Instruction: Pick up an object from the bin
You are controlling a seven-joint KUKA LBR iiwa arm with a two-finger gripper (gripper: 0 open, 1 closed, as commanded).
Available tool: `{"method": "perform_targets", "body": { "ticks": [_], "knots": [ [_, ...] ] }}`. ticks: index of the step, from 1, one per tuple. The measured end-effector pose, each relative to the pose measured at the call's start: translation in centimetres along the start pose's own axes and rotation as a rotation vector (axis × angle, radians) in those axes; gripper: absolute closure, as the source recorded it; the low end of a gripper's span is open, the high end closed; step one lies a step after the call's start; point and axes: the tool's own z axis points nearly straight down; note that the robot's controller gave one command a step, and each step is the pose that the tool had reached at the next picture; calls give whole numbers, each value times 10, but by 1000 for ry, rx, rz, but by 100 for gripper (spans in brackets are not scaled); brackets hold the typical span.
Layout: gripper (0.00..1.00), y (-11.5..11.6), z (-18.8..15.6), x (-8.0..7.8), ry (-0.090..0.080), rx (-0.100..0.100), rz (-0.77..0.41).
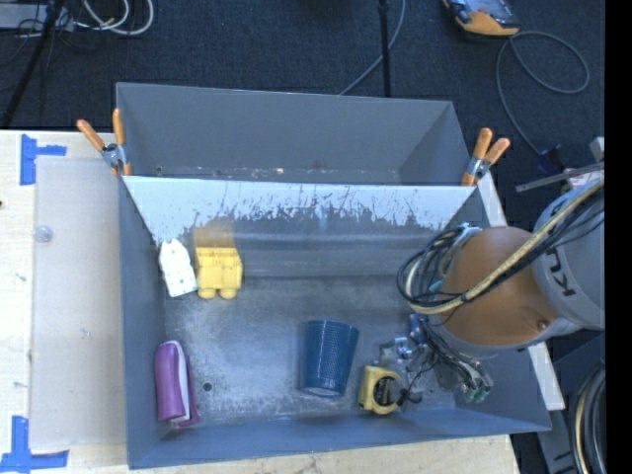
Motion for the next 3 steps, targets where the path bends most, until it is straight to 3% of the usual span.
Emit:
{"method": "perform_targets", "body": {
  "ticks": [3],
  "knots": [
    [100, 1, -26, 0, 1, 0, -2]
  ]
}}
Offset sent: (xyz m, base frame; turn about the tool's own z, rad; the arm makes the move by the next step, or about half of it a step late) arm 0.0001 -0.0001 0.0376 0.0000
